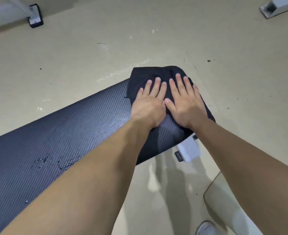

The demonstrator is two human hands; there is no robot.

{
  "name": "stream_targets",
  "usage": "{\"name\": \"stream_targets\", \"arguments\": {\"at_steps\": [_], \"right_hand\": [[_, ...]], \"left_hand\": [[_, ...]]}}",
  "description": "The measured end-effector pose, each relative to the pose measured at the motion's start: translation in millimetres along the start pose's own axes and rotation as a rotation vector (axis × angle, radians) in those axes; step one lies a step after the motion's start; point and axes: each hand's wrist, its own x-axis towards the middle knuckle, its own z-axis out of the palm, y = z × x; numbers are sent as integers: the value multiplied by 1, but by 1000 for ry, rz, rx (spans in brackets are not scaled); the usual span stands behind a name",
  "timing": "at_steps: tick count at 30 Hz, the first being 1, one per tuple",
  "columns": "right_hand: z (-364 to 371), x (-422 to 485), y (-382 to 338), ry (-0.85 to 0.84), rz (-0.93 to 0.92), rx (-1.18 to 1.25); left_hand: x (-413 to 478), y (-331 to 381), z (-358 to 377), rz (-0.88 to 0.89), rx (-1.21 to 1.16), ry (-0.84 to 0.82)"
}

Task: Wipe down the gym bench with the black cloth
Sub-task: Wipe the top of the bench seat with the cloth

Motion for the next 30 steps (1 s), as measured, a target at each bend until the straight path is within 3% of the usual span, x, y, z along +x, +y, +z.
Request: {"name": "stream_targets", "arguments": {"at_steps": [7, 23, 30], "right_hand": [[15, -72, -37, -53, -48, -58], [46, -35, -331, -116, -349, -65], [69, -102, -385, -139, -551, -36]], "left_hand": [[-87, -25, 31, 107, 37, 42], [-230, -275, 20, -287, -77, -19], [-329, -288, 56, -416, -127, -18]]}}
